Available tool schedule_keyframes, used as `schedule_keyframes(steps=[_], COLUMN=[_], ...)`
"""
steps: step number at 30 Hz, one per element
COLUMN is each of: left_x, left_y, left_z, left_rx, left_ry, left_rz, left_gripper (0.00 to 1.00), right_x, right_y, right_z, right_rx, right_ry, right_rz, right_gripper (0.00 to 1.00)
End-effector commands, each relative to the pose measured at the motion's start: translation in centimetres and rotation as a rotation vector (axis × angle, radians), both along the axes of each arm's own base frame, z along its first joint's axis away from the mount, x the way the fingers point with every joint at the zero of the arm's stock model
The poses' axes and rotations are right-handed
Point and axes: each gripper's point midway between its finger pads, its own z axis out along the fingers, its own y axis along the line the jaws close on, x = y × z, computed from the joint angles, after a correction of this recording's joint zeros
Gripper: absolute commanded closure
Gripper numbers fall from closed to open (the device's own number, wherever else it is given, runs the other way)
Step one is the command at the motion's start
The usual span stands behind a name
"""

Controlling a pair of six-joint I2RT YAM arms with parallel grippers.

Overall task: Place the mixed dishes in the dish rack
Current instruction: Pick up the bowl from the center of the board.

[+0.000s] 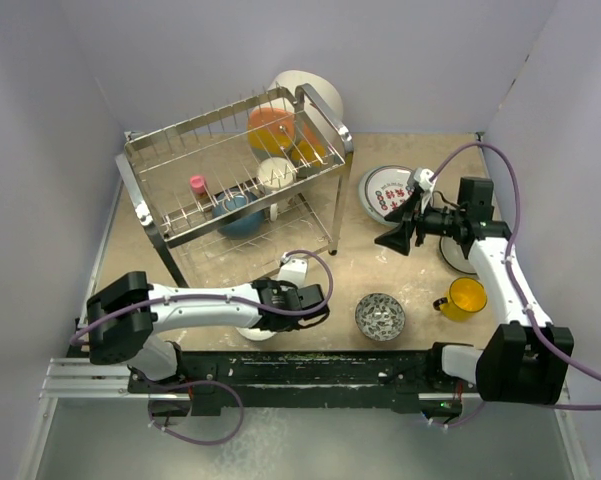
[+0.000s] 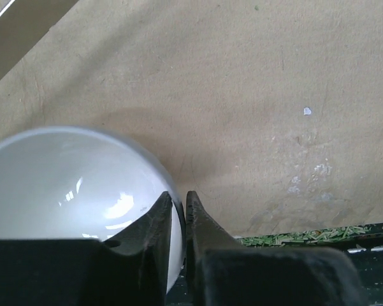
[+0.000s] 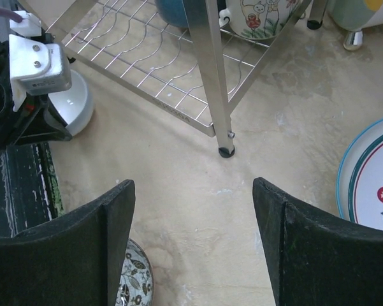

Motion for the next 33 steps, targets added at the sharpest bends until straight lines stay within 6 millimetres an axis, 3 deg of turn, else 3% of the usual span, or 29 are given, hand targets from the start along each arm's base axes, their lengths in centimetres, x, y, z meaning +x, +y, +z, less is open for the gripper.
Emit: schedule_keyframes(steps=[1, 2, 6, 10, 16, 22, 30, 33], left_x=[0.5, 0.5, 0.3, 0.0, -0.3, 0.2, 0.3, 0.5], left_y=[-1.8, -1.9, -2.8, -4.8, -8.3, -9.4, -11.8, -12.2], left_z=[0.5, 0.6, 1.8, 4.6, 8.9, 11.9, 18.0, 19.0], left_rx=[-0.065, -0.07, -0.114, -0.206, -0.388, -0.494, -0.695, -0.704], left_ry=[-0.01, -0.009, -0.019, -0.077, -0.187, -0.311, -0.567, -0.658], left_rz=[-0.03, -0.034, -0.069, -0.154, -0.338, -0.429, -0.6, -0.658], left_gripper=[0.93, 0.99, 1.0, 1.0, 1.0, 1.0, 1.0, 1.0], right_x=[-0.2, -0.2, -1.0, -1.6, -2.2, -2.5, -2.7, -2.4], right_y=[0.6, 0.8, 1.4, 1.9, 2.3, 2.4, 2.5, 2.5], right_z=[0.5, 0.5, 0.8, 0.9, 0.9, 1.1, 0.4, 0.1], right_rx=[0.063, 0.077, 0.142, 0.213, 0.278, 0.298, 0.341, 0.35], right_ry=[-0.003, 0.001, 0.029, 0.086, 0.159, 0.201, 0.328, 0.393], right_rz=[0.038, 0.047, 0.095, 0.128, 0.159, 0.147, 0.135, 0.097], right_gripper=[0.22, 0.22, 0.21, 0.14, 0.12, 0.1, 0.0, 0.0])
